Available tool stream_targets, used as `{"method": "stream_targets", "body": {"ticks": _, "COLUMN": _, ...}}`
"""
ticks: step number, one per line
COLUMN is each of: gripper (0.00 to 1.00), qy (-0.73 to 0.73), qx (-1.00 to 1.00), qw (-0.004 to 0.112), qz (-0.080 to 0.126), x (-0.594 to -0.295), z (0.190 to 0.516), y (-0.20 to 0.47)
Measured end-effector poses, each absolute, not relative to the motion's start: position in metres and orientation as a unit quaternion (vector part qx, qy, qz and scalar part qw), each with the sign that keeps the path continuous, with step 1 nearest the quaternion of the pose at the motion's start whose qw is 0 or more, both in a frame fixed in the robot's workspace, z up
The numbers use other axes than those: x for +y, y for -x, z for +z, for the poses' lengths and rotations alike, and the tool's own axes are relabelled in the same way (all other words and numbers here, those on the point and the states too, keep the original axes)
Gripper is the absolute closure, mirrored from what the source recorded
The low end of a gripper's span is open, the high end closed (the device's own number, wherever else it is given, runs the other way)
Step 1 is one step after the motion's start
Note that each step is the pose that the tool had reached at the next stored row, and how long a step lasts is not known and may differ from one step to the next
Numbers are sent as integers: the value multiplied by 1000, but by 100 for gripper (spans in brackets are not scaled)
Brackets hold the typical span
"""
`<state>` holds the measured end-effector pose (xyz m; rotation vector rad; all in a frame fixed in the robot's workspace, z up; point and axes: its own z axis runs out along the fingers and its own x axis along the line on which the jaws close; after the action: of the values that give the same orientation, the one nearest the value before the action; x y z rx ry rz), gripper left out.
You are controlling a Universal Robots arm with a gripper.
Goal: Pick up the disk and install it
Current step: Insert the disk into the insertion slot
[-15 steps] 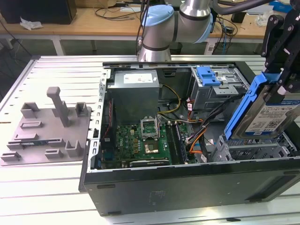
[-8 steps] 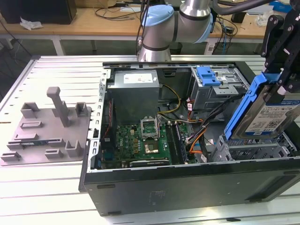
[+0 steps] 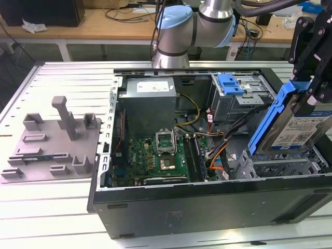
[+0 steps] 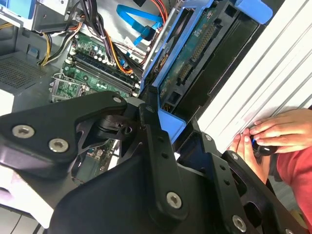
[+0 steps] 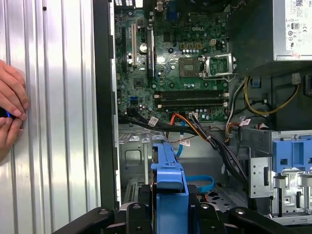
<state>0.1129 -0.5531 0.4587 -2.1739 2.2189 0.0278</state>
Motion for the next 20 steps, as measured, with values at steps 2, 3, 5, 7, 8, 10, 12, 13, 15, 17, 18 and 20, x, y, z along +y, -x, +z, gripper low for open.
{"method": "stream_targets", "body": {"ticks": 2, "gripper": 63, "qy": 700, "qx": 714, "qw": 18, "qz": 9, "x": -553, "z": 459, "y": -113}}
{"method": "stream_targets", "body": {"ticks": 3, "gripper": 63, "qy": 700, "qx": 714, "qw": 18, "qz": 9, "x": -554, "z": 458, "y": -113}}
{"method": "stream_targets", "body": {"ticks": 5, "gripper": 63, "qy": 700, "qx": 714, "qw": 18, "qz": 9, "x": -554, "z": 458, "y": -113}}
{"method": "stream_targets", "body": {"ticks": 7, "gripper": 63, "qy": 700, "qx": 714, "qw": 17, "qz": 9, "x": -555, "z": 458, "y": -113}}
{"method": "stream_targets", "body": {"ticks": 8, "gripper": 63, "qy": 700, "qx": 714, "qw": 17, "qz": 9, "x": -555, "z": 458, "y": -113}}
{"method": "stream_targets", "body": {"ticks": 10, "gripper": 63, "qy": 700, "qx": 714, "qw": 17, "qz": 9, "x": -555, "z": 457, "y": -113}}
{"method": "stream_targets", "body": {"ticks": 12, "gripper": 63, "qy": 700, "qx": 714, "qw": 18, "qz": 9, "x": -555, "z": 455, "y": -113}}
{"method": "stream_targets", "body": {"ticks": 13, "gripper": 63, "qy": 700, "qx": 714, "qw": 17, "qz": 9, "x": -555, "z": 455, "y": -113}}
{"method": "stream_targets", "body": {"ticks": 15, "gripper": 63, "qy": 700, "qx": 714, "qw": 18, "qz": 9, "x": -555, "z": 453, "y": -113}}
{"method": "stream_targets", "body": {"ticks": 17, "gripper": 63, "qy": 700, "qx": 714, "qw": 18, "qz": 9, "x": -555, "z": 452, "y": -113}}
{"method": "stream_targets", "body": {"ticks": 18, "gripper": 63, "qy": 700, "qx": 714, "qw": 18, "qz": 9, "x": -555, "z": 451, "y": -113}}
{"method": "stream_targets", "body": {"ticks": 20, "gripper": 63, "qy": 700, "qx": 714, "qw": 18, "qz": 9, "x": -555, "z": 450, "y": -113}}
